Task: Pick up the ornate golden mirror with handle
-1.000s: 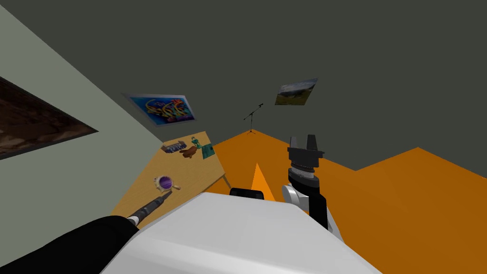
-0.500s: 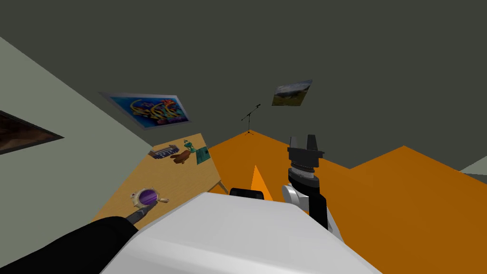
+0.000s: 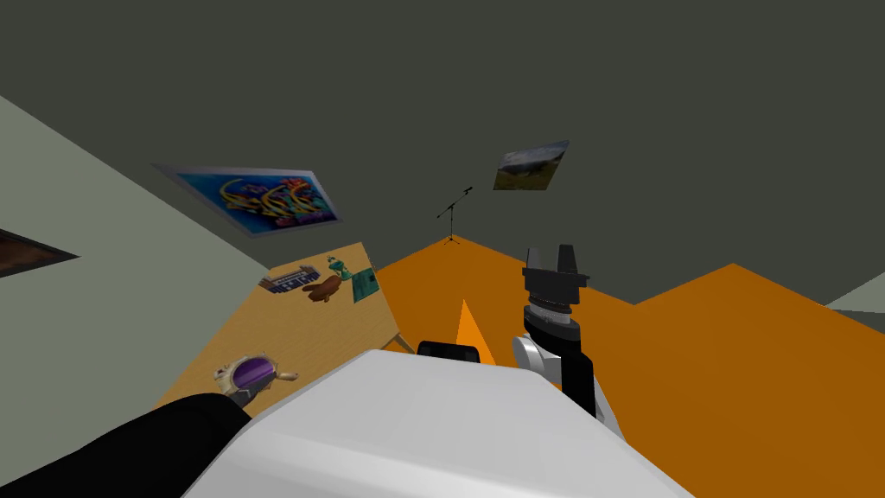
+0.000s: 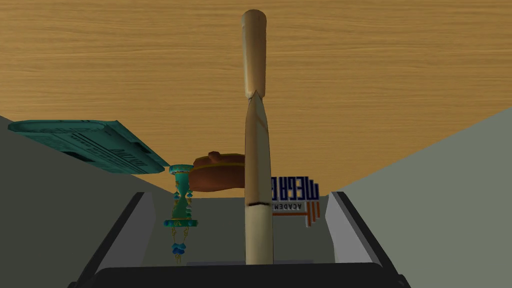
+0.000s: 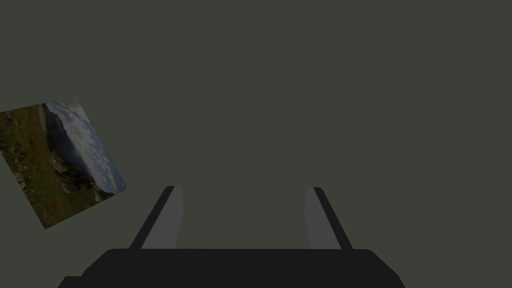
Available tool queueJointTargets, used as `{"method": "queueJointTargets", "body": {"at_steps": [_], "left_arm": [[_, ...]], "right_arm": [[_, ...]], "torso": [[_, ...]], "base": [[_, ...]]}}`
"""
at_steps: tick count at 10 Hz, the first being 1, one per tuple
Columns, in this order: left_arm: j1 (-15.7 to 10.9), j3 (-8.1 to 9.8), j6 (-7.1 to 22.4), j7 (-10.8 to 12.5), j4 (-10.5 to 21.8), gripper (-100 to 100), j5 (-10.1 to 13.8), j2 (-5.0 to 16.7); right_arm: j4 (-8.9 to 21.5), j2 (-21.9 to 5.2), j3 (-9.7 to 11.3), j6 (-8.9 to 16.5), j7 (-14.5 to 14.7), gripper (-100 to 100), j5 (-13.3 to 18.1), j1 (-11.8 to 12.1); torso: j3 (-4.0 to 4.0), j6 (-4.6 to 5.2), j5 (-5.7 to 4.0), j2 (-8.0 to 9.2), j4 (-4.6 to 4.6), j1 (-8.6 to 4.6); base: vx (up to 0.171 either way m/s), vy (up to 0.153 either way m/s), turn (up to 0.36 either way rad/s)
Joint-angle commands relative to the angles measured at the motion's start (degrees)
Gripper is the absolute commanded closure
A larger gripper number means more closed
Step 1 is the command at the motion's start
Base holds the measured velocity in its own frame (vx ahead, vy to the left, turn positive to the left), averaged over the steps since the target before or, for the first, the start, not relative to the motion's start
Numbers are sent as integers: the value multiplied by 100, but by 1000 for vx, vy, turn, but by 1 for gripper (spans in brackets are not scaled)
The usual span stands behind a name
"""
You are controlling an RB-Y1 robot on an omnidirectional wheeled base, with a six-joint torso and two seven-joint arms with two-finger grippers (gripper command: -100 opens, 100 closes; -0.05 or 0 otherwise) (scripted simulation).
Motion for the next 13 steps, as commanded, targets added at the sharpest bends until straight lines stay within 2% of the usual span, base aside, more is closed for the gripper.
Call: {"method": "queueJointTargets", "body": {"at_steps": [1, 9, 10, 11, 13], "left_arm": [[-139, -114, 254, 55, -109, -100, 11, 58], [-893, -747, 1552, 382, -687, -100, 102, 467], [-835, -698, 1457, 351, -669, -100, 94, 432], [-846, -708, 1498, 359, -678, 100, 94, 435], [-841, -706, 1501, 358, -671, 100, 94, 435]], "right_arm": [[0, 0, 0, 0, 0, 0, 0, 0], [0, 0, 0, 0, 0, 0, 0, -1], [0, 0, 0, 0, 0, 0, 0, -1], [0, 0, 0, 0, 0, 0, 0, 0], [0, 0, 0, 0, 0, 0, 0, 0]], "torso": [[0, 0, 0, 0, 0, 0], [13, 5, 11, 20, 7, 26], [13, 6, 12, 19, 7, 27], [6, 4, 11, 7, 4, 23], [-3, 10, 12, -10, 2, 16]], "base": [[-73, 28, -24], [-87, 32, -19], [-35, 14, -8], [-7, 3, 1], [-2, 2, 5]]}}
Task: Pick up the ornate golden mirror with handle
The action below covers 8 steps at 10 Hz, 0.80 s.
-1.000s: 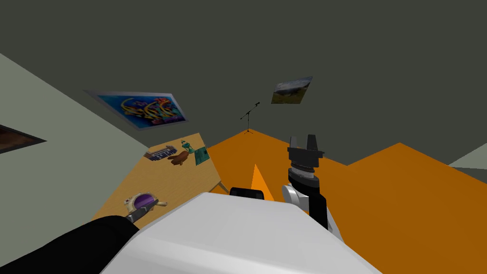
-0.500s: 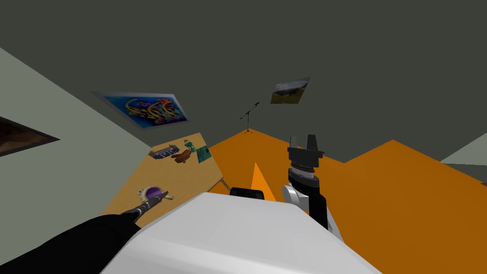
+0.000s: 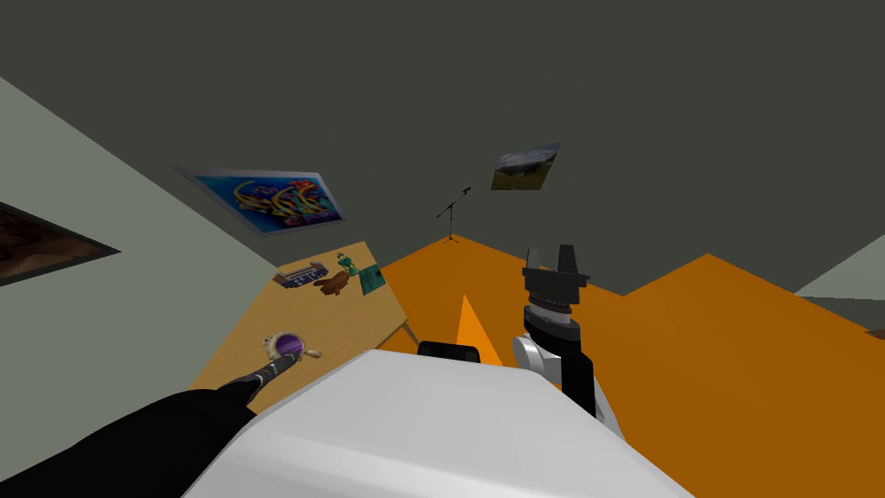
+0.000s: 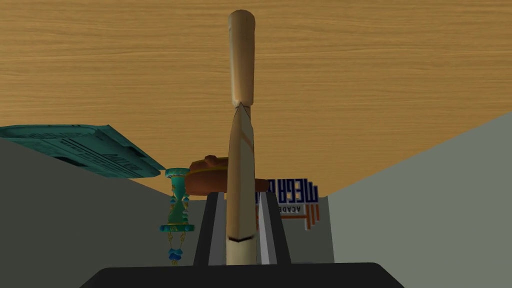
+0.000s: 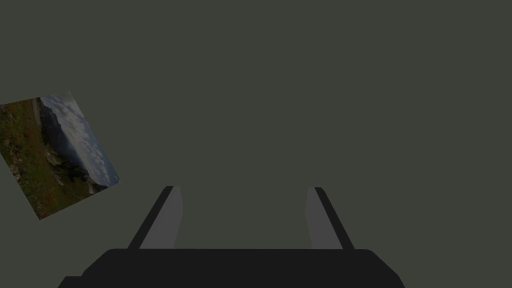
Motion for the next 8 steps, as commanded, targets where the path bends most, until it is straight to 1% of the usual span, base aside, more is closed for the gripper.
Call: {"method": "queueJointTargets", "body": {"at_steps": [1, 2, 3, 4, 6, 8], "left_arm": [[0, 0, 0, 0, 0, 100, 0, 0], [1, 0, 2, 0, 1, 100, 0, 0], [1, 1, 2, 0, 2, 0, 0, 1], [137, 118, -273, -59, 131, 100, -15, -70], [326, 277, -593, -141, 275, 100, -38, -172], [515, 435, -922, -223, 420, 100, -61, -275]], "right_arm": [[0, 0, 0, 0, 0, 0, 0, 0], [0, 0, 0, 0, 0, 0, 0, 0], [0, 0, 0, 0, 0, 0, 0, 0], [0, 0, 0, 0, 0, 0, 0, 0], [0, 0, 0, 0, 0, 0, 0, 1], [0, 0, 0, 0, 0, 0, 0, 1]], "torso": [[0, 0, 0, 0, 0, 0], [0, 1, 0, 0, 0, 0], [0, 1, 1, 0, 0, -1], [0, 2, 1, 0, 0, -1], [-18, -3, -4, -32, -7, -13], [-19, 0, -7, -33, -7, -24]], "base": [[0, 0, 0], [0, 0, 0], [0, 0, 0], [62, -17, 11], [107, -32, 33], [84, -46, 14]]}}
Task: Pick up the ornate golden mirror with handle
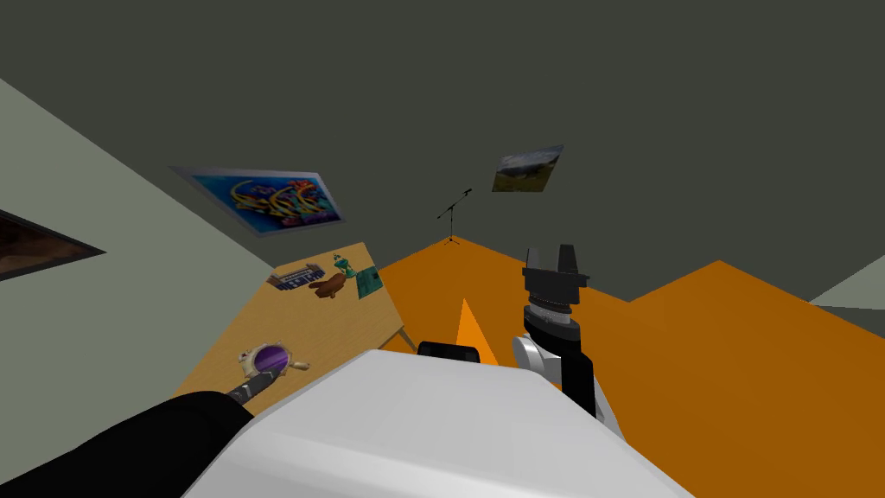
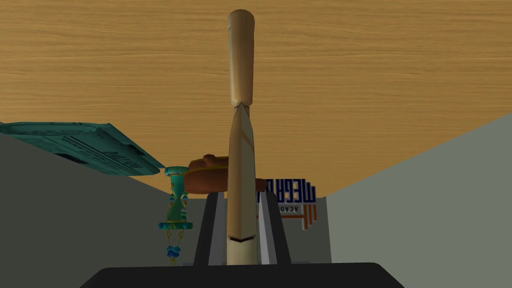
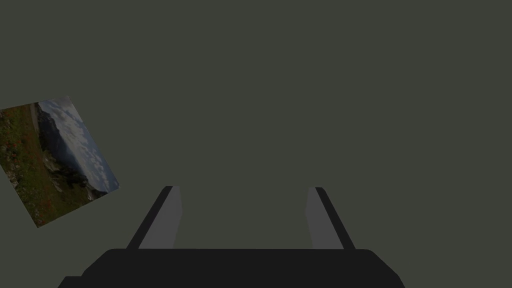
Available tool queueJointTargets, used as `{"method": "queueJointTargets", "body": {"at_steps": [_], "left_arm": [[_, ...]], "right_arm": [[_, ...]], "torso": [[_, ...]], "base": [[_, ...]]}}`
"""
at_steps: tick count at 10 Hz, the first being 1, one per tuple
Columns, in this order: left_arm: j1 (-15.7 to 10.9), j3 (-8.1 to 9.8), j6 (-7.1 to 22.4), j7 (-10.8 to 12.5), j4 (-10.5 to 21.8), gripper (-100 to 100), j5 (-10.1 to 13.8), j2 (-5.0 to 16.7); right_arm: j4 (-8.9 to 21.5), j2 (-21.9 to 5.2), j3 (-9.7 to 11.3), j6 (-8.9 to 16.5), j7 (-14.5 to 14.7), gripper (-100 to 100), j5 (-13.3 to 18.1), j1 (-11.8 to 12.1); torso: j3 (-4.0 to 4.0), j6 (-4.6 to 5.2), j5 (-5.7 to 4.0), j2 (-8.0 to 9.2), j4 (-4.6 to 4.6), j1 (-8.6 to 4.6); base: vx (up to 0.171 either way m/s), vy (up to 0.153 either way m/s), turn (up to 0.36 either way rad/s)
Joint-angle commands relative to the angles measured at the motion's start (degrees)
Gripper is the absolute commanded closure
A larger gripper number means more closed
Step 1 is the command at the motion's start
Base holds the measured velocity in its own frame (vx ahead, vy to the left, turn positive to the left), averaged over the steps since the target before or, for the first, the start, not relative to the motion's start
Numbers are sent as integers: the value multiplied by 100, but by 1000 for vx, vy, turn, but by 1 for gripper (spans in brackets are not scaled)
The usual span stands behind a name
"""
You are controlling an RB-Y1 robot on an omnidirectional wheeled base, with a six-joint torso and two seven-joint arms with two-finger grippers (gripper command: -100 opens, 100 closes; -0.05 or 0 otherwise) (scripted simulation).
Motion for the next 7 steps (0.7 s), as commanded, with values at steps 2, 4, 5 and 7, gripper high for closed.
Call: {"method": "queueJointTargets", "body": {"at_steps": [2, 4, 5, 7], "left_arm": [[238, 202, -434, -108, 187, 100, -26, -126], [427, 360, -740, -189, 332, 100, -49, -229], [427, 360, -758, -189, 332, 100, -49, -229], [448, 361, -703, -171, 268, 0, -37, -207]], "right_arm": [[0, 0, 0, 0, 0, 0, 0, 0], [0, 0, 0, 0, 0, 0, 0, 0], [0, 0, 0, 0, 0, 0, 0, 0], [0, 0, 0, 0, 0, 0, 0, -1]], "torso": [[0, -1, -1, 0, 0, 1], [0, -2, -4, -1, 0, 5], [-1, -1, -8, -1, -1, -1], [8, 3, -6, 16, 3, 7]], "base": [[84, -35, 20], [88, -25, 21], [55, -23, 11], [9, -4, 2]]}}
